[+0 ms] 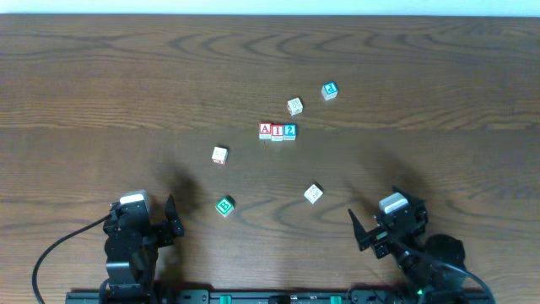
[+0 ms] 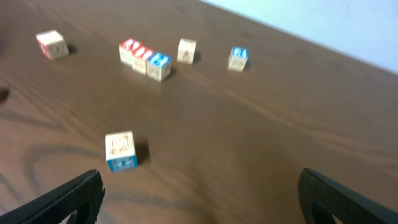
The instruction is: Spell out Ai2
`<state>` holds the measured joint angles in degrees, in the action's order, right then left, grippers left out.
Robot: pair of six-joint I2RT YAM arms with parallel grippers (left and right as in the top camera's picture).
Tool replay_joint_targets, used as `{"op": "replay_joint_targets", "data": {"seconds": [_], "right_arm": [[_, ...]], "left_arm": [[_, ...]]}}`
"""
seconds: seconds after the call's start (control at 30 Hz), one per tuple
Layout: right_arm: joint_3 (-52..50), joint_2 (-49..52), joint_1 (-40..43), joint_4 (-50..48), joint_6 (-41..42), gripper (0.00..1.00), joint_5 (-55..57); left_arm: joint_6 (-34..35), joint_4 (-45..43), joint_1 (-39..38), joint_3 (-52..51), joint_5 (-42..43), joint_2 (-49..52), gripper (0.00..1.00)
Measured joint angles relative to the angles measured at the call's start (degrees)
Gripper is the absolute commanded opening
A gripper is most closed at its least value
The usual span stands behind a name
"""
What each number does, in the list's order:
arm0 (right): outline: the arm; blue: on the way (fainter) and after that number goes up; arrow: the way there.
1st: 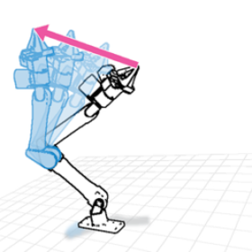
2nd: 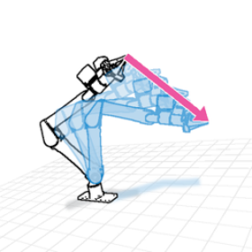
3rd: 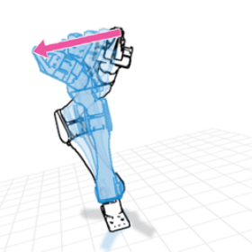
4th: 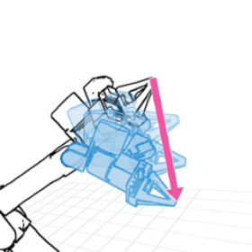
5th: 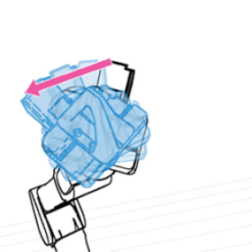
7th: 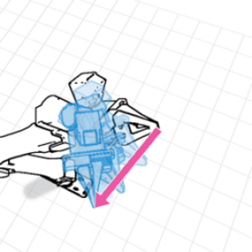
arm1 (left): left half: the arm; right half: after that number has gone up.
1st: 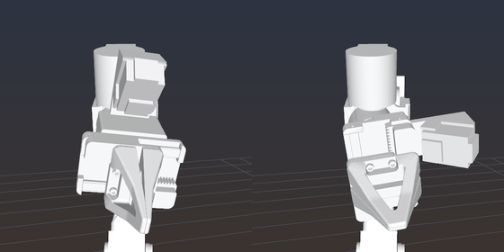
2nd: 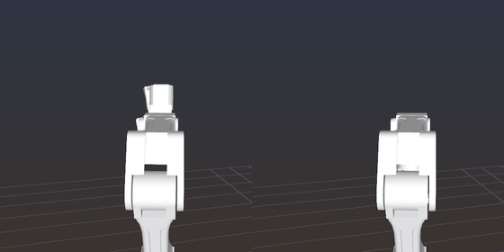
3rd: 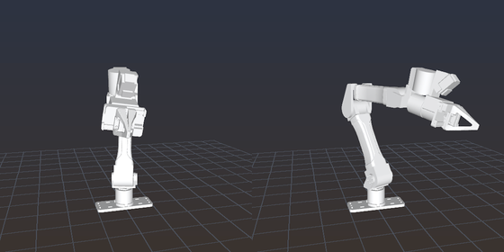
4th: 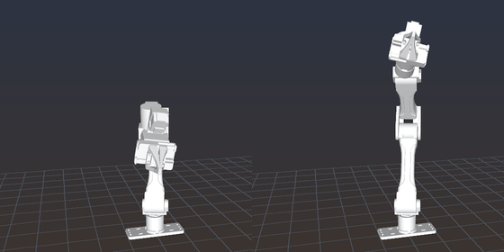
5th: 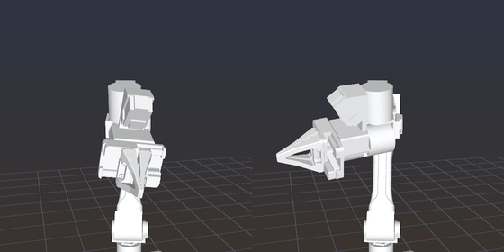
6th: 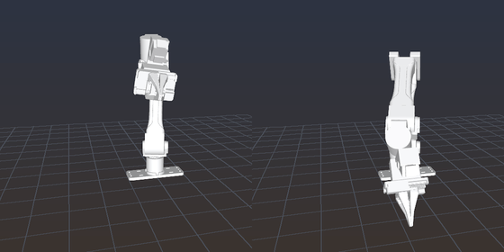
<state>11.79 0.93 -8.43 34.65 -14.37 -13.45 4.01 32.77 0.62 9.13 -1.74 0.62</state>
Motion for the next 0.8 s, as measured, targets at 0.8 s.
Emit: {"op": "replay_joint_targets", "data": {"seconds": [0.8], "right_arm": [[-2.45,-0.09,0.0,-0.26,0.0,0.99,0.17]], "left_arm": [[0.0,0.0,0.0,0.0,0.0,0.0,0.95]]}}
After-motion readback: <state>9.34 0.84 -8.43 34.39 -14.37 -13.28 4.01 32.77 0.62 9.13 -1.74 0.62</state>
